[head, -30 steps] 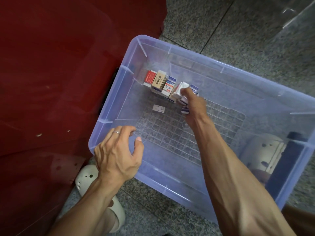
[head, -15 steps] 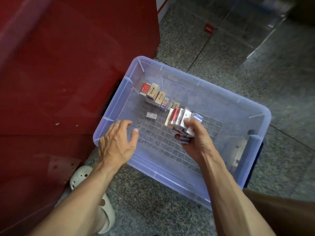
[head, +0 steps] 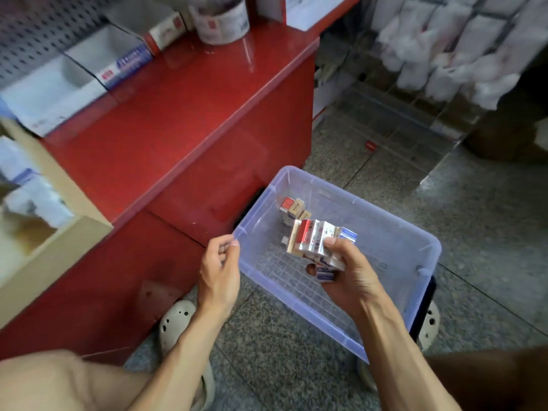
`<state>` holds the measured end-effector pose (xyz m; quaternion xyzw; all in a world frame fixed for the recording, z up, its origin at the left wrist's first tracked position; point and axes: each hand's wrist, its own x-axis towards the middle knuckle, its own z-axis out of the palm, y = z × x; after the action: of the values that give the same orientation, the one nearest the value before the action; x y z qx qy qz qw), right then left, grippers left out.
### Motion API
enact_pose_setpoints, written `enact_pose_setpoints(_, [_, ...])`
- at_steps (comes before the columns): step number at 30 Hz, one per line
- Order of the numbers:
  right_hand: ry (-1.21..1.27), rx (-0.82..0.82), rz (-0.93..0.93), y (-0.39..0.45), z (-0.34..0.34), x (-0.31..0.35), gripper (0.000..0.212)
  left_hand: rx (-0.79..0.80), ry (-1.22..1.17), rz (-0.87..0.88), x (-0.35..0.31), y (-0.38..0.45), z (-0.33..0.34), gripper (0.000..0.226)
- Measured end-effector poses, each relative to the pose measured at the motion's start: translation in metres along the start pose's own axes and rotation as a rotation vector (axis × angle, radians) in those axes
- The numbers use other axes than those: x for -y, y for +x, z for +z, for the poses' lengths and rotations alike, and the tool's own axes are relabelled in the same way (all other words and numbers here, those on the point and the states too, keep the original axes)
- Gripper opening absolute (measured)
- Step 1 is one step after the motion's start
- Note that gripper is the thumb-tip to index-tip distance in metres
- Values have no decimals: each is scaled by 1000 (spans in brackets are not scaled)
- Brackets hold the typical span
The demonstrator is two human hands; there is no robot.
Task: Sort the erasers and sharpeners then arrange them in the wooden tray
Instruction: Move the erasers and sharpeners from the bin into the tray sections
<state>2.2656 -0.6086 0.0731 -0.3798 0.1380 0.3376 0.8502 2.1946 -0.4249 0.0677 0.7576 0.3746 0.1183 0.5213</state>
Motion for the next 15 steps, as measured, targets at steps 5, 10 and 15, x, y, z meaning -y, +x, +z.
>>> enact_pose_setpoints(5, [-15,95,6,-41,42,-10,79,-52,-118,11,-26,-30,-41,13])
enact_pose_setpoints(10, [-112,245,-45,-72,95,-21,59,-70,-182,144,-54,-53,-94,9])
enact_pose_setpoints(15, [-194,294,-31,-82,149,-41,60,100,-162,341,-87,-76,-152,17])
